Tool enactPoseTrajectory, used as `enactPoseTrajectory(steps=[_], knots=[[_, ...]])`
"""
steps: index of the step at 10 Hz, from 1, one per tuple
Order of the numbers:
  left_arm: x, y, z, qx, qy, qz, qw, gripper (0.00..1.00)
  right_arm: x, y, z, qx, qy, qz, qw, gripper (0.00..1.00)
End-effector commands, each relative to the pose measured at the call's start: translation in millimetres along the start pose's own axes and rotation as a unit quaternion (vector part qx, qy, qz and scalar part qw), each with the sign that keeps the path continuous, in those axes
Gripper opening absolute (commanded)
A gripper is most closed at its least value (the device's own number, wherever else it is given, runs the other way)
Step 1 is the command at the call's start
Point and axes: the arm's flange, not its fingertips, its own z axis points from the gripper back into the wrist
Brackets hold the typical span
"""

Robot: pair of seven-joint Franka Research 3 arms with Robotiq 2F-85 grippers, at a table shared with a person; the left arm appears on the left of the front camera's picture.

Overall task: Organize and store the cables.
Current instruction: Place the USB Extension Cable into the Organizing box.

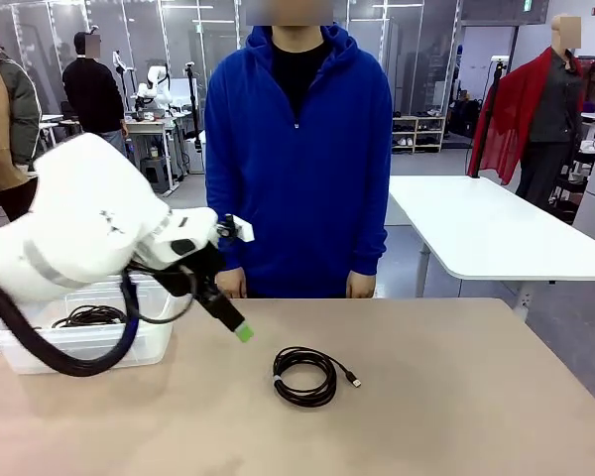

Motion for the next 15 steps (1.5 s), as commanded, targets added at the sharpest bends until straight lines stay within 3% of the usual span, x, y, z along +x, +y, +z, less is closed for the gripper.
enactPoseTrajectory(steps=[1,3,5,10,11,15], knots=[[16.2,-0.7,-21.0,0.037,0.017,0.031,0.999,1.0,-32.4,-1.4,0.3,-0.017,-0.033,0.032,0.999,1.0],[21.0,-7.4,-35.1,0.044,0.05,0.086,0.994,1.0,-61.6,-9.0,-0.4,0.019,-0.055,0.061,0.996,1.0],[29.7,-11.4,-55.4,0.067,0.081,0.141,0.984,1.0,-79.8,-8.5,-12.3,0.013,-0.058,0.067,0.996,1.0],[35.8,7.7,-113.3,0.078,0.116,0.214,0.967,1.0,-107.8,3.3,-27.4,0.017,-0.054,0.098,0.994,1.0],[34.6,12.5,-118.1,0.083,0.122,0.224,0.963,1.0,-96.6,-3.3,-22.9,0.014,-0.057,0.072,0.996,1.0],[39.5,26.5,-140.9,0.087,0.128,0.258,0.954,1.0,-96.6,-3.3,-22.9,0.014,-0.057,0.072,0.996,1.0]])
